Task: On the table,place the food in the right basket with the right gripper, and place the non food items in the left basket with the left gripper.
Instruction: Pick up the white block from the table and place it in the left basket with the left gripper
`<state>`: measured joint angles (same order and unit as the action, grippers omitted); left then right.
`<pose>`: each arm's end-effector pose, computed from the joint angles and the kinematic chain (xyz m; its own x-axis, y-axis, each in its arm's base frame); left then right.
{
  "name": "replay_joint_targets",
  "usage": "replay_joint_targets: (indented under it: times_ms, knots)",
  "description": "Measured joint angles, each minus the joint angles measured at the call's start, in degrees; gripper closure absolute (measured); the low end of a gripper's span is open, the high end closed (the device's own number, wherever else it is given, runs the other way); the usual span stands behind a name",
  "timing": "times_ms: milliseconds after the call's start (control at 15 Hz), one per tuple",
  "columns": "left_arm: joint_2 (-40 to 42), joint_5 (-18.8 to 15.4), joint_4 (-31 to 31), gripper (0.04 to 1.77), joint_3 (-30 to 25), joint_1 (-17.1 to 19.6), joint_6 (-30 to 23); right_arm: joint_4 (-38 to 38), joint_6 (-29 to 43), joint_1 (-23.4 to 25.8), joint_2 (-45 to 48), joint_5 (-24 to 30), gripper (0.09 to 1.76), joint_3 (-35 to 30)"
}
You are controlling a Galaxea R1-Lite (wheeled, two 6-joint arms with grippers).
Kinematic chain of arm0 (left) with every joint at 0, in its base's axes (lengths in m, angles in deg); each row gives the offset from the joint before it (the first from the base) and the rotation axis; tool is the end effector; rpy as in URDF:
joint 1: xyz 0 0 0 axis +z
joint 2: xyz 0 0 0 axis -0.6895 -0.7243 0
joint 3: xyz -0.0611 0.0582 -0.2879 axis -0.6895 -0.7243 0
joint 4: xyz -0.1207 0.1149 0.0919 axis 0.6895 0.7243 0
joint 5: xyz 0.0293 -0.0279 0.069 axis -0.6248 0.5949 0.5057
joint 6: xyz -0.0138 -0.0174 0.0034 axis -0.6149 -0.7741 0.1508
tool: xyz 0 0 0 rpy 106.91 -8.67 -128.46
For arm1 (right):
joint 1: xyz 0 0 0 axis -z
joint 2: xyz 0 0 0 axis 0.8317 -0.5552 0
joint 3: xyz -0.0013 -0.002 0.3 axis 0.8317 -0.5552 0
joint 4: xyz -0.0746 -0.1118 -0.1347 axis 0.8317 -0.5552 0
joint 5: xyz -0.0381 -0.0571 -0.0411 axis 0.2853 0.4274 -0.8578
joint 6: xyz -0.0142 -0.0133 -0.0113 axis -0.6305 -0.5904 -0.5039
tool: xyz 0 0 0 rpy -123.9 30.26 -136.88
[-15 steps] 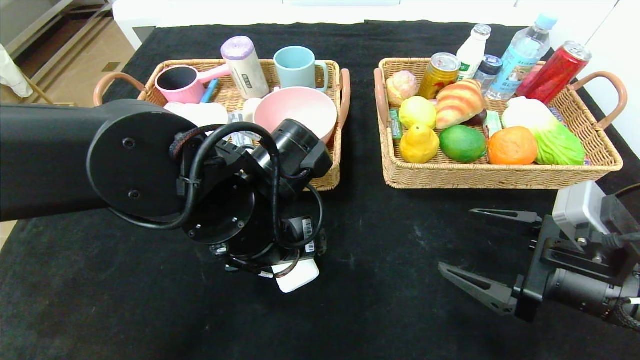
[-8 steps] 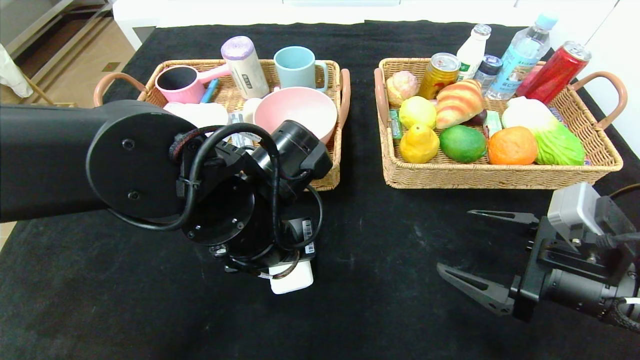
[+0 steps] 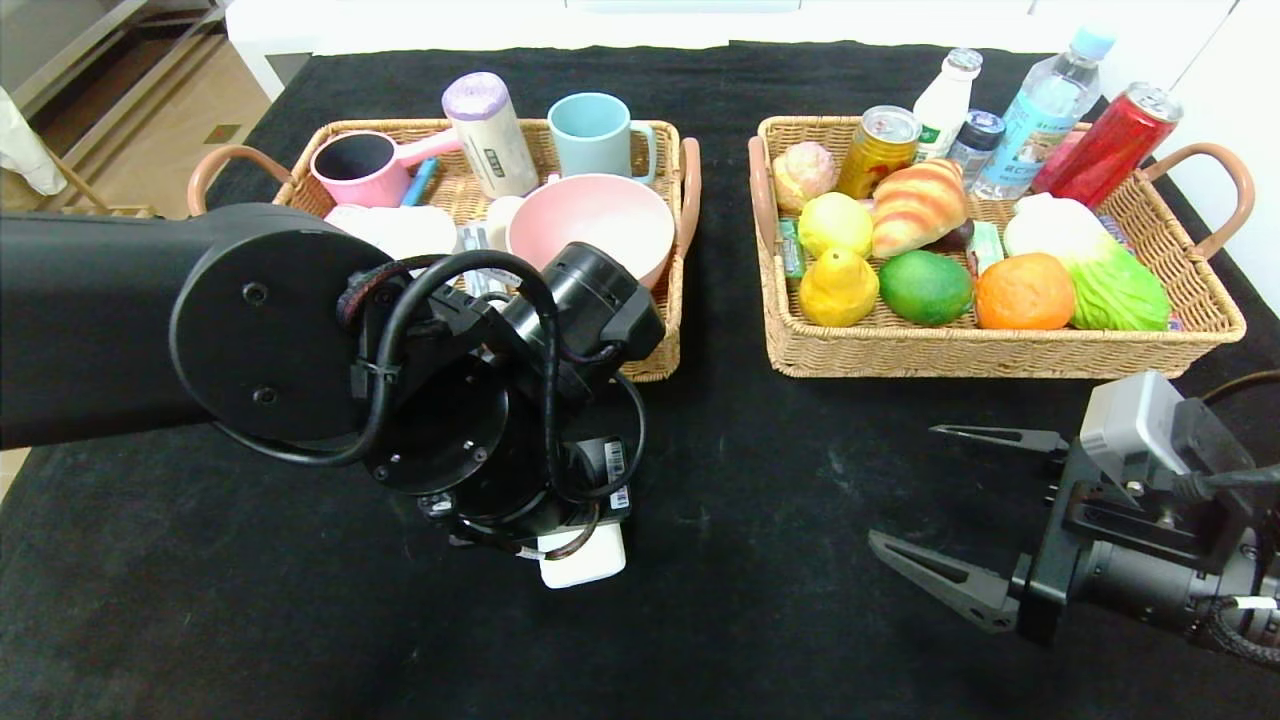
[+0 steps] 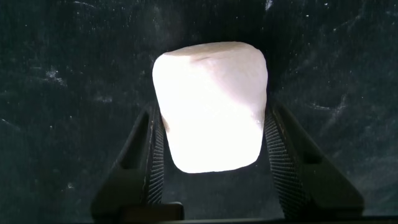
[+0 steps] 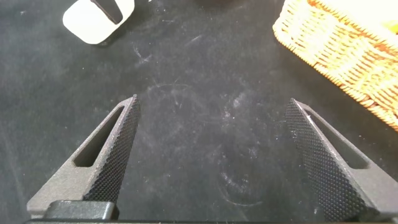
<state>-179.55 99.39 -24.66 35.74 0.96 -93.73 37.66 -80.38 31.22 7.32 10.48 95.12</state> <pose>0.2421 -0.2127 0.2256 0.5773 -0.0788 -0.8127 -0.0997 0.9811 -0.1659 0.1954 0.1005 0.1792 0.6733 0.7250 -0.1448 -0.7345 0.6336 -0.2428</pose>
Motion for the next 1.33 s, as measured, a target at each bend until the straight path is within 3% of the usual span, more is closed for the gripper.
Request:
replay_joint_targets:
  times_ms: [667, 1000, 1333]
  knots:
    - [2.07, 0.09, 0.18, 0.81, -1.05, 0.10, 0.15, 0.02, 0.11, -0.17, 0.01, 0.00, 0.14, -0.02]
    - [9.16, -2.62, 0.07, 0.81, -2.49, -0.11, 0.46, 0.02, 0.09, -0.22, -0.02, 0.00, 0.14, 0.00]
    - [16.63, -2.97, -0.30, 0.82, -3.30, 1.16, 2.16, 0.02, 0.02, -0.46, -0.29, -0.02, 0.14, -0.27]
